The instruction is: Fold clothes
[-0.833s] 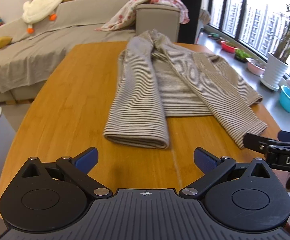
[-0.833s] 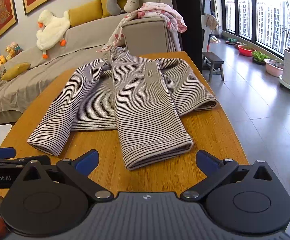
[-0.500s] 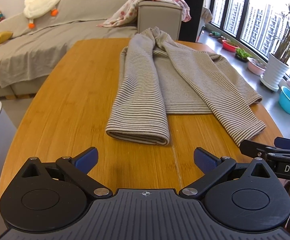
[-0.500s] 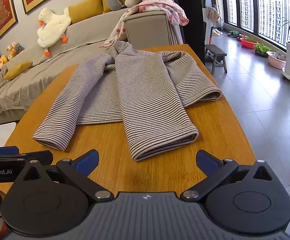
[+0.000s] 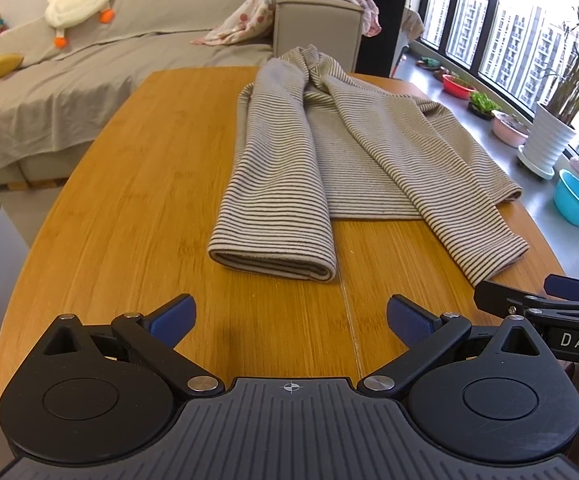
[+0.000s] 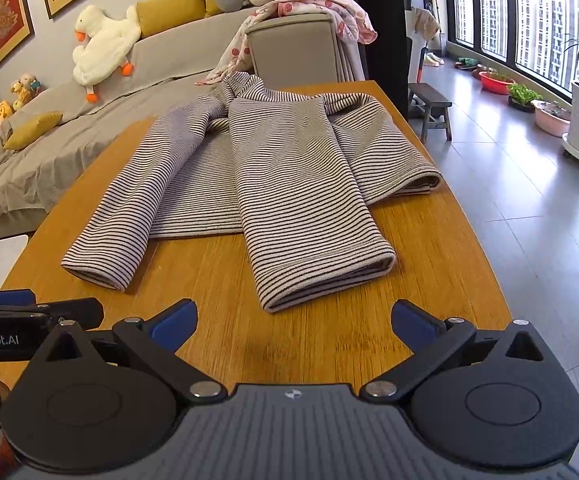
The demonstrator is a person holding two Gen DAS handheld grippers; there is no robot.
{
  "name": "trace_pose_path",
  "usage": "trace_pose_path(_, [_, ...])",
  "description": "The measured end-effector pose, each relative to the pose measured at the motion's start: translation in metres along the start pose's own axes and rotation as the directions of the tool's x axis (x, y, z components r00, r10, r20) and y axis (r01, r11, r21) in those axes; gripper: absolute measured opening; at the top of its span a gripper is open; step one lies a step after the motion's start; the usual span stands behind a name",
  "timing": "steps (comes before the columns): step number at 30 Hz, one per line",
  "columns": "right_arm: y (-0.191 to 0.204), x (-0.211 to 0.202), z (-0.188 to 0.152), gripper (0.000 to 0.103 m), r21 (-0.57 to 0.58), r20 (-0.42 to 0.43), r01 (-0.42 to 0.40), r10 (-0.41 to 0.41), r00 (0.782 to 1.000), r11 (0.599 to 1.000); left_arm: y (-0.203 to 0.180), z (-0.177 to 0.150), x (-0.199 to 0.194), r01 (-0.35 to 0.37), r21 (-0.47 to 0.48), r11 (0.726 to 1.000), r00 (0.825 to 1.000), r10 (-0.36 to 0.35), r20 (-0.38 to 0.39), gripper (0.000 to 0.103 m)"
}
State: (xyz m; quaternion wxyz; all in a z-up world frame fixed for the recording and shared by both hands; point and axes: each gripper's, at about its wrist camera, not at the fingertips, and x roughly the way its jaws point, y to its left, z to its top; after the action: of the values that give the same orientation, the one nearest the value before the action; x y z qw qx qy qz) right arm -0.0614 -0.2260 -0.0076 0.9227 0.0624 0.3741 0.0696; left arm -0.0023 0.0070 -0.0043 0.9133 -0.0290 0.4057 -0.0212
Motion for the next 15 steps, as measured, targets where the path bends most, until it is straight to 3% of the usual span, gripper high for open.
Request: trace_pose_path(15, [-0.0007,0.0020,-0.0016,0.103,0.003,-0.009,-0.004,0.004,1.000,1.000,-0.0023,0.0023,0.0009,0.001,-0.008,1.000,1.000,-0.001,-0.015,0.103])
